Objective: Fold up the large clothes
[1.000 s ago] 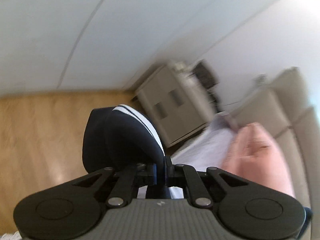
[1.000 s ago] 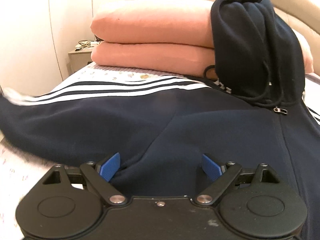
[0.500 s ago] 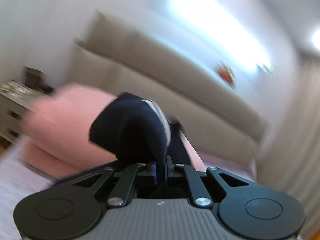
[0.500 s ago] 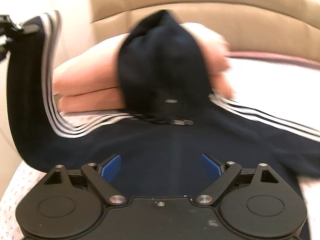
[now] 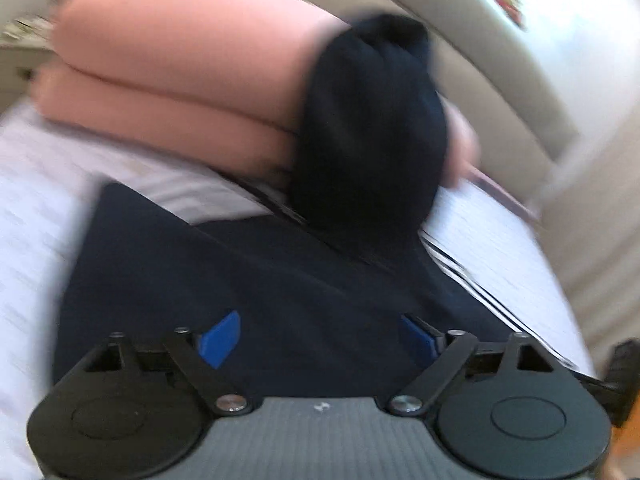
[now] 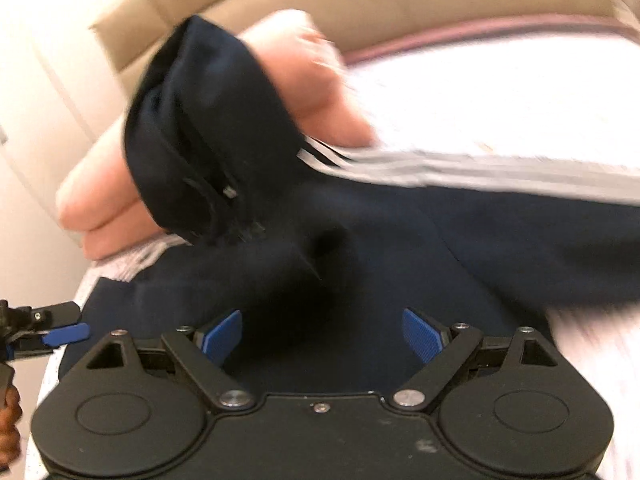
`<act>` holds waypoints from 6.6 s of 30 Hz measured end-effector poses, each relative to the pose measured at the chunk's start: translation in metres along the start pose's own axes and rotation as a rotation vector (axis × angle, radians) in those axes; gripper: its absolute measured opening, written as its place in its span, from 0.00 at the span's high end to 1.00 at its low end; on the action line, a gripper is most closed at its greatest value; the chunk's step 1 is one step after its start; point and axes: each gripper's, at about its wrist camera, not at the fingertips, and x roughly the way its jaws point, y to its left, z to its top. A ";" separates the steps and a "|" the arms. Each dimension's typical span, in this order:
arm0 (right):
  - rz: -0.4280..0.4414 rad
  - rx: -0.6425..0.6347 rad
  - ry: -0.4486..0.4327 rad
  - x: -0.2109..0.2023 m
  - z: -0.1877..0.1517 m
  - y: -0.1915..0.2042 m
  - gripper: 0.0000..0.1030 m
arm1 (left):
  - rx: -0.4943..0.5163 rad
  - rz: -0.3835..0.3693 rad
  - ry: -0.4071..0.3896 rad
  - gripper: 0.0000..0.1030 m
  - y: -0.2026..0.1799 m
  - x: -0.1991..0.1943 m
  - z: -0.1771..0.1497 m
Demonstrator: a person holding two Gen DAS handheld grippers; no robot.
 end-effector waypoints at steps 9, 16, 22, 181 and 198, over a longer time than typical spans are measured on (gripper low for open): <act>-0.042 0.131 0.168 0.083 0.021 -0.015 0.04 | -0.123 0.207 0.016 0.19 0.107 0.054 0.057; 0.020 0.026 -0.205 0.004 0.034 0.005 0.91 | -0.004 0.082 -0.261 0.92 0.084 0.025 0.048; -0.144 0.039 -0.146 0.009 0.060 -0.031 0.29 | -0.023 0.125 -0.068 0.29 0.067 0.064 0.054; 0.255 -0.649 -0.133 0.016 -0.060 0.195 0.49 | -0.225 0.137 -0.030 0.05 0.103 -0.111 -0.021; 0.078 -0.426 -0.167 0.002 0.097 0.063 0.07 | 0.060 -0.021 -0.042 0.04 0.016 -0.004 0.134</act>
